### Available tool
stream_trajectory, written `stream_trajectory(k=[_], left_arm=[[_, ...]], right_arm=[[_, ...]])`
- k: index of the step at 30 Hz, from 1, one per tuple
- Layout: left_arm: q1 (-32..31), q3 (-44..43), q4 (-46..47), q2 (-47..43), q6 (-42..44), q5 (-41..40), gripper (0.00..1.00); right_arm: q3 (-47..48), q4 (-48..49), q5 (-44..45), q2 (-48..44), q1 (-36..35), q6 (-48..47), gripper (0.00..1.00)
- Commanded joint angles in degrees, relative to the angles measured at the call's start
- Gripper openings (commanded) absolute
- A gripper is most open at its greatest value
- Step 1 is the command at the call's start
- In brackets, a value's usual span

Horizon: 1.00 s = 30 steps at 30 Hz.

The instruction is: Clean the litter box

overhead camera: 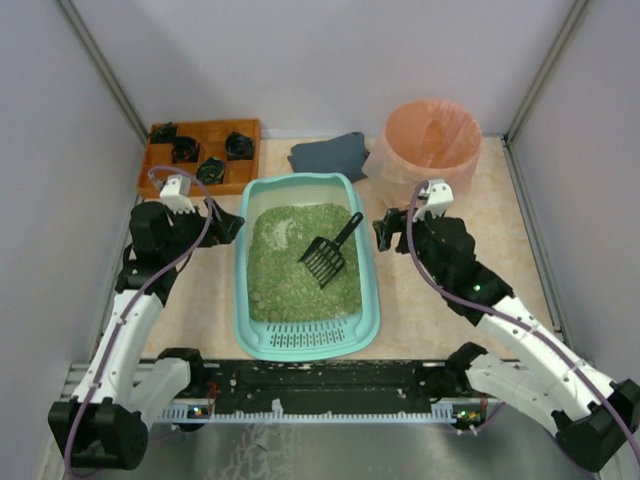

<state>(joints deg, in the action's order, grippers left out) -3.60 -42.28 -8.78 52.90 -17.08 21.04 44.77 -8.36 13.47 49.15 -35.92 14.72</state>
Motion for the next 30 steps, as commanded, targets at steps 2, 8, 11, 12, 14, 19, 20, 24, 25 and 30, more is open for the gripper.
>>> stream_trajectory(k=[2,8,11,12,14,19,20,24,25,30], left_arm=[[-1.0,-1.5,-5.2,-6.2,6.0,-4.0,1.00],[-16.7,-2.0,-6.7,-10.3,14.1,-13.3,1.00],[-20.5,-1.6,-6.2,-12.5,15.1,-20.4,1.00],[-20.5,-1.5,-5.7,-13.2,14.8,-22.2,1.00],[-20.5,-1.6,-5.2,-14.6,13.6,-26.9,1.00],[-20.5,0.8,-3.3,-18.6,8.6,-32.0,1.00],[-20.5,1.5,-2.9,-19.2,7.9,-32.1,1.00],[-20.4,3.5,-3.2,-20.4,5.5,-31.4,1.00],[-20.5,3.6,-3.5,-20.5,5.6,-31.1,1.00],[-20.5,4.5,-4.2,-21.3,4.8,-32.1,1.00]], right_arm=[[-3.4,1.8,6.5,-9.1,0.1,-2.3,0.80],[-6.0,-1.5,12.1,-17.5,0.1,-3.3,0.80],[-7.2,-2.0,15.9,-22.1,0.1,-3.5,0.80],[-7.7,-1.8,17.1,-23.5,0.1,-3.5,0.80],[-8.6,-1.4,19.4,-26.4,0.1,-3.5,0.80],[-10.0,-0.9,22.8,-30.0,0.1,-3.8,0.80],[-10.2,-1.0,22.9,-30.3,0.1,-3.7,0.80],[-11.2,-1.2,23.8,-31.4,0.1,-2.6,0.80],[-11.5,-1.2,23.9,-31.7,0.1,-2.3,0.80],[-11.8,-1.9,24.3,-31.3,0.1,-1.5,0.80]])
